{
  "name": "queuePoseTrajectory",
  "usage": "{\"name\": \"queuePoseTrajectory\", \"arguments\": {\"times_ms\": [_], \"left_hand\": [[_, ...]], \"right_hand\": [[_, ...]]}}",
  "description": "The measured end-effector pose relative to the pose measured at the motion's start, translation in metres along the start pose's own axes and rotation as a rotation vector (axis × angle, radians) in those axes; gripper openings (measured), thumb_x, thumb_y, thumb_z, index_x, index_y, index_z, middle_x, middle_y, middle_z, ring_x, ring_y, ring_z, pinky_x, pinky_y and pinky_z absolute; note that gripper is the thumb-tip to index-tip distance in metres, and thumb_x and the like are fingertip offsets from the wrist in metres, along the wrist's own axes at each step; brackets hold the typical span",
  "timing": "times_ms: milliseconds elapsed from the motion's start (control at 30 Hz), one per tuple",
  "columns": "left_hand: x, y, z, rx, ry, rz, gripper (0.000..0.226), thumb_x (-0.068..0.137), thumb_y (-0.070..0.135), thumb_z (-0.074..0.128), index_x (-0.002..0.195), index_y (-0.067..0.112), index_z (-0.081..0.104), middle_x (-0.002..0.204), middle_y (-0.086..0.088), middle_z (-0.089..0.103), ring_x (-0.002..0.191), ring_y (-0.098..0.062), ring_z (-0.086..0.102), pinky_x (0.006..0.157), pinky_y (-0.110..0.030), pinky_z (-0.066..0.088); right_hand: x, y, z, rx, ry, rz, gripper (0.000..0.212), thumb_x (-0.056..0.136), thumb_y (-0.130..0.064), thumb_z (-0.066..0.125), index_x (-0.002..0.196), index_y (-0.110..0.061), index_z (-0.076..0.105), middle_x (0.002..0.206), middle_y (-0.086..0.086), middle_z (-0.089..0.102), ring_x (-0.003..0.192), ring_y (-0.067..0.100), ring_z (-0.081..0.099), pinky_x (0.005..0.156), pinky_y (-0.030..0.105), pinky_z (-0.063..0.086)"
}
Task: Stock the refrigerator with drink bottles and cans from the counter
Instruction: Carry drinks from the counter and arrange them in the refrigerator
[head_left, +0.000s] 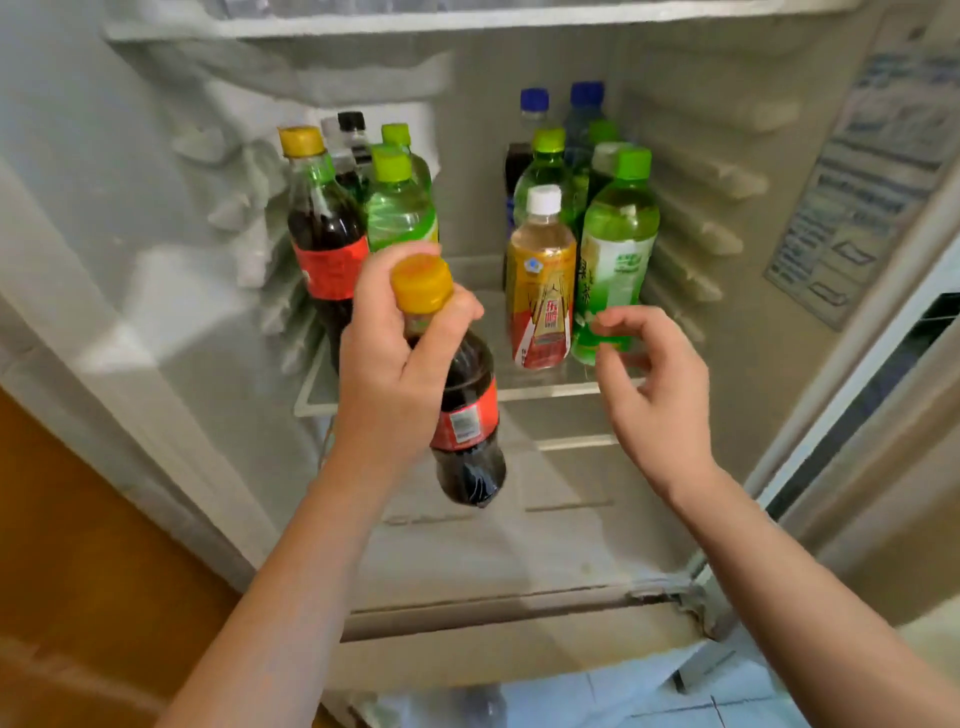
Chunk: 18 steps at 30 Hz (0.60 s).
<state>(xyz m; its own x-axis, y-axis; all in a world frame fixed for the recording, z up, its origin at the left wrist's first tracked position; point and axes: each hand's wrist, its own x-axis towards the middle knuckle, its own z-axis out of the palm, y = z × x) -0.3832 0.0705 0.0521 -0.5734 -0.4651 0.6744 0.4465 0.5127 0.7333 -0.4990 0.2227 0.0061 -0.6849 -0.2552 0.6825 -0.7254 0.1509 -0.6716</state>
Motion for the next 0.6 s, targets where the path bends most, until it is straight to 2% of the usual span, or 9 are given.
{"name": "queuePoseTrajectory", "arguments": {"times_ms": [100, 200, 367, 500, 600], "left_hand": [[0.041, -0.009, 0.004, -0.01, -0.015, 0.087, 0.022, 0.088, 0.028, 0.053, 0.108, 0.028, 0.045, 0.09, -0.014, 0.065, 0.084, -0.006, 0.065, 0.082, -0.021, 0.048], [0.069, -0.016, 0.009, 0.037, -0.015, 0.117, 0.022, 0.091, 0.027, 0.052, 0.111, 0.021, 0.045, 0.091, -0.01, 0.066, 0.084, -0.003, 0.065, 0.082, -0.017, 0.046], [0.098, -0.022, 0.018, 0.076, -0.007, 0.128, 0.025, 0.091, 0.033, 0.051, 0.112, 0.021, 0.045, 0.092, -0.006, 0.067, 0.085, -0.003, 0.064, 0.081, -0.013, 0.045], [0.116, -0.024, 0.025, 0.098, 0.034, 0.117, 0.021, 0.092, 0.029, 0.052, 0.11, 0.021, 0.045, 0.091, -0.005, 0.067, 0.085, 0.0, 0.064, 0.079, -0.009, 0.043], [0.122, -0.032, 0.03, 0.133, 0.02, 0.081, 0.021, 0.091, 0.029, 0.053, 0.11, 0.021, 0.046, 0.093, -0.007, 0.066, 0.087, -0.009, 0.065, 0.079, -0.016, 0.046]], "right_hand": [[0.031, -0.005, 0.008, -0.069, 0.104, -0.074, 0.02, 0.083, -0.009, 0.051, 0.1, -0.011, 0.062, 0.099, -0.007, 0.058, 0.095, 0.01, 0.056, 0.083, 0.033, 0.049], [0.052, -0.009, 0.008, -0.149, 0.198, -0.168, 0.018, 0.08, -0.004, 0.053, 0.096, -0.004, 0.062, 0.1, -0.001, 0.058, 0.098, 0.02, 0.057, 0.084, 0.04, 0.048], [0.079, -0.011, 0.008, -0.294, 0.239, -0.161, 0.021, 0.078, -0.004, 0.057, 0.098, -0.003, 0.063, 0.11, 0.012, 0.059, 0.109, 0.024, 0.053, 0.094, 0.027, 0.035], [0.093, -0.012, 0.009, -0.319, 0.194, -0.13, 0.024, 0.079, -0.005, 0.061, 0.103, -0.004, 0.063, 0.115, 0.012, 0.056, 0.112, 0.024, 0.051, 0.095, 0.026, 0.033], [0.101, -0.008, 0.012, -0.346, 0.161, -0.105, 0.026, 0.081, -0.008, 0.061, 0.107, -0.006, 0.062, 0.118, 0.01, 0.054, 0.115, 0.023, 0.048, 0.096, 0.026, 0.033]]}}
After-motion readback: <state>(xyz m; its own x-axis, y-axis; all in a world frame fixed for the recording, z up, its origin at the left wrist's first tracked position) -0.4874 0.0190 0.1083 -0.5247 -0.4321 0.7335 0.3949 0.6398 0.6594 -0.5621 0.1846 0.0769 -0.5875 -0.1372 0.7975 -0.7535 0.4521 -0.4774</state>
